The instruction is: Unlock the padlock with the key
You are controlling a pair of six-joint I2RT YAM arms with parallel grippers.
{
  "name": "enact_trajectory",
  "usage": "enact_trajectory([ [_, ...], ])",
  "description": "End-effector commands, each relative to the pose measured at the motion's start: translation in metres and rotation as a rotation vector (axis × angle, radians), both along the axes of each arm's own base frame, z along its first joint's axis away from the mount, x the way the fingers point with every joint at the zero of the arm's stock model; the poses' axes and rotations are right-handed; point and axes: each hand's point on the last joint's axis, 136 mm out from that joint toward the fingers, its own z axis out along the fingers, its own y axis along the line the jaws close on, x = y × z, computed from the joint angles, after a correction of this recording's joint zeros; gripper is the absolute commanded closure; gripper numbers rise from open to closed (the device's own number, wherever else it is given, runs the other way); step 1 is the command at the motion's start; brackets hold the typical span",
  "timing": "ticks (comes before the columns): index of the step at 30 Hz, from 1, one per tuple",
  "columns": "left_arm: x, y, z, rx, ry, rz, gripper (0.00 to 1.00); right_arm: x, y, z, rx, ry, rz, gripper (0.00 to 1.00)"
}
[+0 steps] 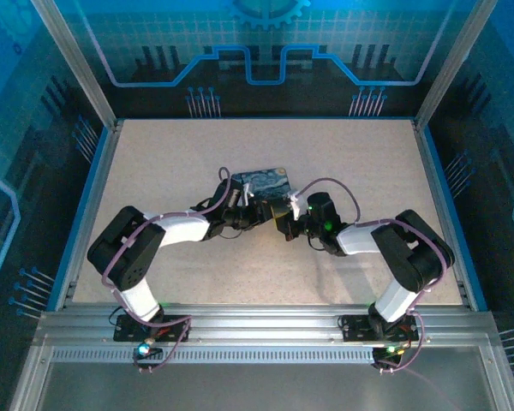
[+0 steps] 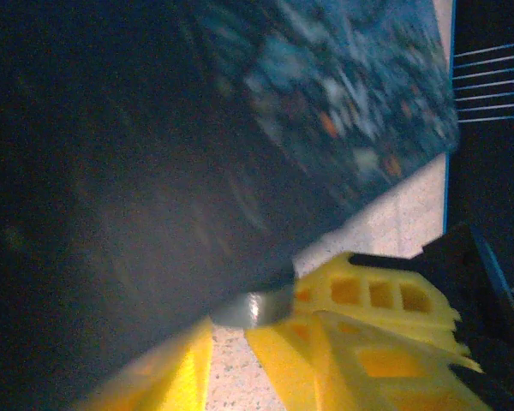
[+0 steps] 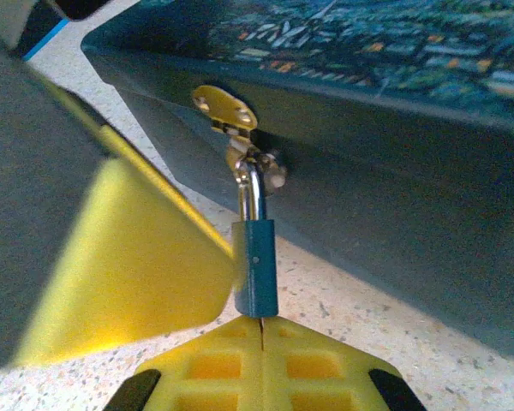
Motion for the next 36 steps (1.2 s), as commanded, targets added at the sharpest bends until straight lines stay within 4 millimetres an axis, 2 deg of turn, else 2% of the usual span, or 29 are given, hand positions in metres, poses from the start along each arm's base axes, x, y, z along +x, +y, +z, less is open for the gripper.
enact_trajectory([
  [1, -0.005, -0.009, 0.012, -0.030, -0.016, -0.040, 0.56, 0.005, -0.001, -0.001, 0.018, 0.005, -0.041, 1.00],
  [7, -0.012, 0.009, 0.013, 0.012, -0.030, 0.008, 0.44, 0.002, -0.001, -0.004, 0.025, 0.033, -0.055, 1.00],
  [12, -0.017, 0.020, 0.016, 0.003, -0.023, 0.065, 0.38, -0.002, 0.003, -0.003, 0.030, 0.080, -0.052, 1.00],
  [20, -0.019, 0.032, 0.018, -0.072, 0.011, 0.191, 0.41, -0.016, 0.012, 0.003, 0.046, 0.227, -0.078, 1.00],
  [28, -0.018, 0.028, 0.008, -0.132, 0.048, 0.219, 0.43, -0.020, 0.015, 0.013, 0.080, 0.343, -0.123, 1.00],
  [36, -0.017, 0.025, -0.002, -0.150, 0.082, 0.233, 0.44, -0.020, 0.023, 0.011, 0.121, 0.438, -0.147, 1.00],
])
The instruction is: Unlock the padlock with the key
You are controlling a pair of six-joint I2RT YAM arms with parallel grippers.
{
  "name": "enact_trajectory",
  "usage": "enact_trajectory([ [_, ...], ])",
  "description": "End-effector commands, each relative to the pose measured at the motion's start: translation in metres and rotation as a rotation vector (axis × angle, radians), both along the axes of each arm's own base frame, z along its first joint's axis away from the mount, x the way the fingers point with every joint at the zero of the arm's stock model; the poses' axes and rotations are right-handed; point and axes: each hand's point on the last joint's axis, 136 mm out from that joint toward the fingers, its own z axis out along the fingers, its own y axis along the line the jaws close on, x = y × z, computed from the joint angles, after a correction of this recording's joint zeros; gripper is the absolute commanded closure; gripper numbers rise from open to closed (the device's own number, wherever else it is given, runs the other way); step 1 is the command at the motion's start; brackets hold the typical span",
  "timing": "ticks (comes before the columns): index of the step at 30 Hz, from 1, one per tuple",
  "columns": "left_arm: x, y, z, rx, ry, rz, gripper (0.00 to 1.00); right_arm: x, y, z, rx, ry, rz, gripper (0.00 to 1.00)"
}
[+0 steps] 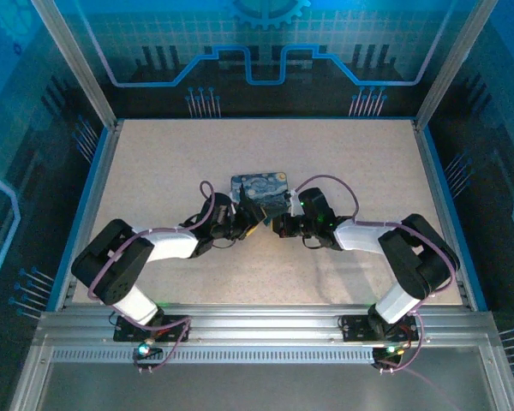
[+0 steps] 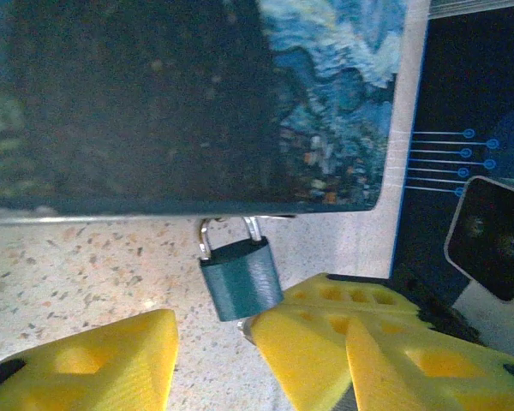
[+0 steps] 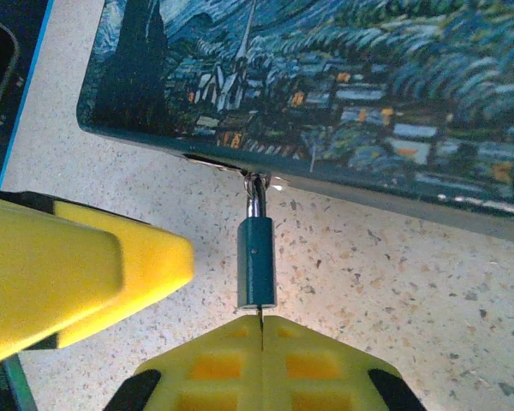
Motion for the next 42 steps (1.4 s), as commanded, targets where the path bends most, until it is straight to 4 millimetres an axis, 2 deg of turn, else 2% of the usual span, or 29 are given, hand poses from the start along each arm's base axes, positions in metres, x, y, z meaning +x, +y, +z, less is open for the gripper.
enact_trajectory([
  [1, 0.000, -0.002, -0.003, -0.022, 0.012, 0.008, 0.44, -0.001, 0.013, 0.008, 0.049, 0.046, 0.006, 1.00],
  [11, 0.003, -0.007, -0.009, -0.062, 0.034, 0.021, 0.44, -0.004, 0.019, 0.005, 0.084, 0.111, -0.014, 1.00],
  [22, 0.007, -0.011, -0.012, -0.115, 0.053, 0.043, 0.52, -0.004, 0.022, 0.006, 0.130, 0.161, -0.064, 1.00],
  [35, 0.007, -0.014, -0.016, -0.133, 0.069, 0.039, 0.50, -0.002, 0.025, 0.008, 0.193, 0.201, -0.112, 1.00],
  [39, 0.007, -0.014, -0.014, -0.136, 0.064, 0.039, 0.55, -0.002, 0.026, 0.007, 0.208, 0.216, -0.116, 1.00],
  [42, 0.007, -0.013, -0.014, -0.134, 0.064, 0.043, 0.63, -0.004, 0.024, 0.005, 0.207, 0.221, -0.124, 1.00],
])
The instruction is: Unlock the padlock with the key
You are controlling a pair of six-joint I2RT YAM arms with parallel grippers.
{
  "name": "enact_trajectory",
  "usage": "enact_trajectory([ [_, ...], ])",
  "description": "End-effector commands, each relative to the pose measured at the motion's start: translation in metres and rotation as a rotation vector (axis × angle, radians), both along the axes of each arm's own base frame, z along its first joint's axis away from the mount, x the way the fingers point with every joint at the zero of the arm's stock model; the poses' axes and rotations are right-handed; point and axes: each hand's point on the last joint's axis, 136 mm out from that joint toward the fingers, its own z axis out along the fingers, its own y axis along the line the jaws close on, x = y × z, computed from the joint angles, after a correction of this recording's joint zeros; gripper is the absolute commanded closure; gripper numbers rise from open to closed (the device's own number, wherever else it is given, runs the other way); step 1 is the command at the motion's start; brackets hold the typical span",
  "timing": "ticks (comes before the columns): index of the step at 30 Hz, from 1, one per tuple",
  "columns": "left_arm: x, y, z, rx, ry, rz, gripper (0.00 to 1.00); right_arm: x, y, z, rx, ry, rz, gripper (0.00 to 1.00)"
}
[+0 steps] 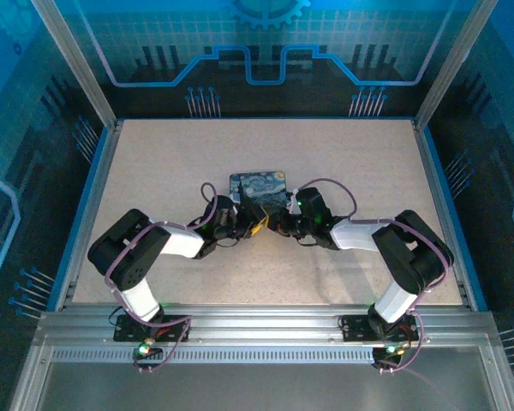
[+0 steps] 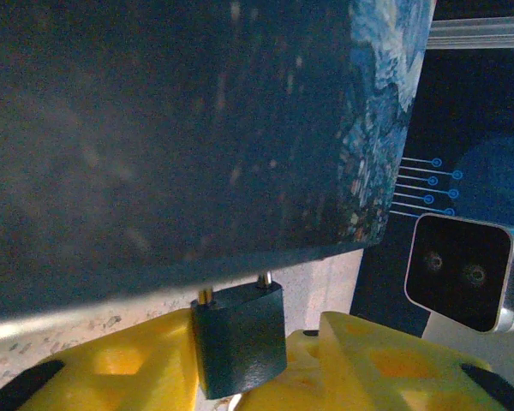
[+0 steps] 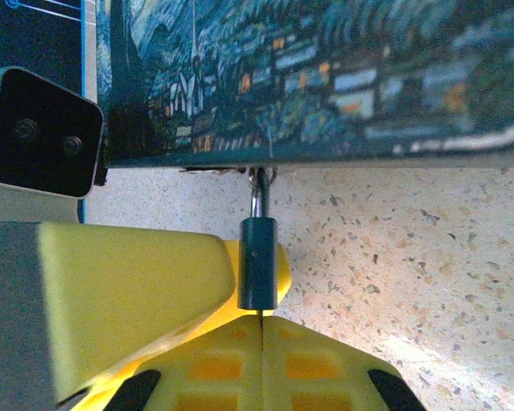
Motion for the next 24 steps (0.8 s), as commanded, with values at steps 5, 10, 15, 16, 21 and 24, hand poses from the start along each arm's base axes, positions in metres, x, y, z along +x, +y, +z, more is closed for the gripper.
enact_trajectory([
  [5, -0.005, -0.004, -0.003, -0.019, 0.021, -0.017, 0.77, -0.008, 0.004, 0.002, 0.030, 0.004, 0.012, 1.00],
  [10, -0.005, -0.004, 0.000, -0.017, 0.014, -0.022, 0.88, -0.007, 0.002, 0.003, 0.031, 0.006, 0.007, 0.94],
  [15, -0.005, -0.003, 0.003, -0.003, 0.005, -0.025, 0.92, -0.008, -0.005, 0.001, 0.015, 0.002, 0.003, 0.82],
  [16, -0.004, -0.003, 0.004, -0.003, 0.002, -0.025, 0.92, -0.008, -0.006, 0.002, 0.009, -0.004, 0.007, 0.79],
  [21, -0.004, -0.003, 0.010, 0.001, 0.002, -0.022, 0.93, -0.012, -0.019, 0.004, -0.079, -0.050, 0.032, 0.68],
  [24, -0.003, -0.002, 0.015, 0.008, 0.000, -0.017, 0.93, -0.017, -0.031, 0.005, -0.174, -0.093, 0.061, 0.62],
])
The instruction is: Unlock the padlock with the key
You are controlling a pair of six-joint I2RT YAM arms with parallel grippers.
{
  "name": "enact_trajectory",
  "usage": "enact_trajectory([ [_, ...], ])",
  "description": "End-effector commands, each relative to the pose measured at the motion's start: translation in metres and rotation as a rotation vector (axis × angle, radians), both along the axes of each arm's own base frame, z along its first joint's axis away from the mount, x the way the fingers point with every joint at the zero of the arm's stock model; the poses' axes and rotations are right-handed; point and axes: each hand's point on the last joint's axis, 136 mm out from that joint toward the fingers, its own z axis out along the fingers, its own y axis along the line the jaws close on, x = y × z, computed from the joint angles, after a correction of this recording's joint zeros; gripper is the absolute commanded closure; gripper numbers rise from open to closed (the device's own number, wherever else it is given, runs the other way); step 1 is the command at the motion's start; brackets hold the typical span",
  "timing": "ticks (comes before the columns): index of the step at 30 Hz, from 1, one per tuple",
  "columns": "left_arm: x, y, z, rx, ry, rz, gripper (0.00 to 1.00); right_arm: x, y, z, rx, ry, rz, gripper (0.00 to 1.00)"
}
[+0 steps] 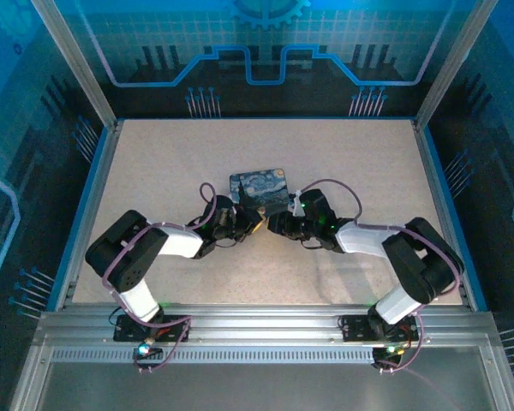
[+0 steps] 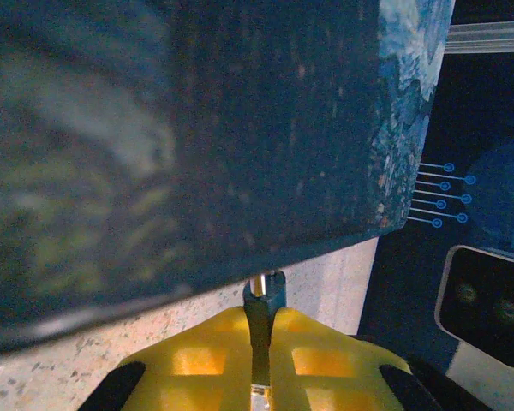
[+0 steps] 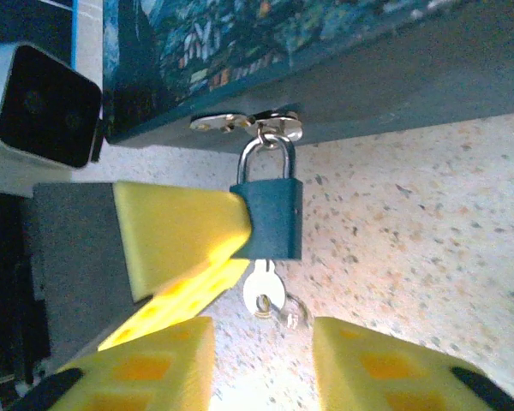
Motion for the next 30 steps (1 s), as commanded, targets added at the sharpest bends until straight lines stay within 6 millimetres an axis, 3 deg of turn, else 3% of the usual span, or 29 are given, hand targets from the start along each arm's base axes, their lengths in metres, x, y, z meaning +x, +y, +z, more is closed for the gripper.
enact_trajectory([
  [1, -0.002, -0.007, 0.018, -0.018, -0.005, -0.026, 0.93, -0.006, -0.018, 0.001, -0.131, -0.069, 0.049, 0.60],
  [10, -0.003, -0.005, 0.029, -0.016, -0.010, -0.023, 0.93, -0.008, -0.037, 0.052, -0.522, -0.548, 0.259, 0.45],
  [13, -0.003, -0.005, 0.031, -0.023, -0.009, -0.020, 0.93, -0.013, -0.037, 0.073, -0.598, -0.734, 0.320, 0.32],
  [15, -0.003, -0.005, 0.033, -0.027, -0.011, -0.018, 0.93, -0.019, -0.036, 0.084, -0.640, -0.870, 0.359, 0.15],
  [17, -0.003, -0.005, 0.034, -0.030, -0.012, -0.016, 0.93, -0.025, -0.034, 0.089, -0.673, -0.976, 0.399, 0.06],
  [19, -0.003, -0.005, 0.034, -0.034, -0.007, -0.013, 0.93, -0.031, -0.030, 0.090, -0.698, -1.072, 0.444, 0.00],
  [24, -0.004, -0.005, 0.034, -0.051, 0.020, -0.001, 0.93, -0.045, -0.019, 0.073, -0.866, -1.278, 0.646, 0.00],
  [30, -0.005, -0.006, 0.034, -0.070, 0.046, 0.008, 0.94, -0.034, -0.012, 0.050, -1.026, -1.337, 0.745, 0.00],
])
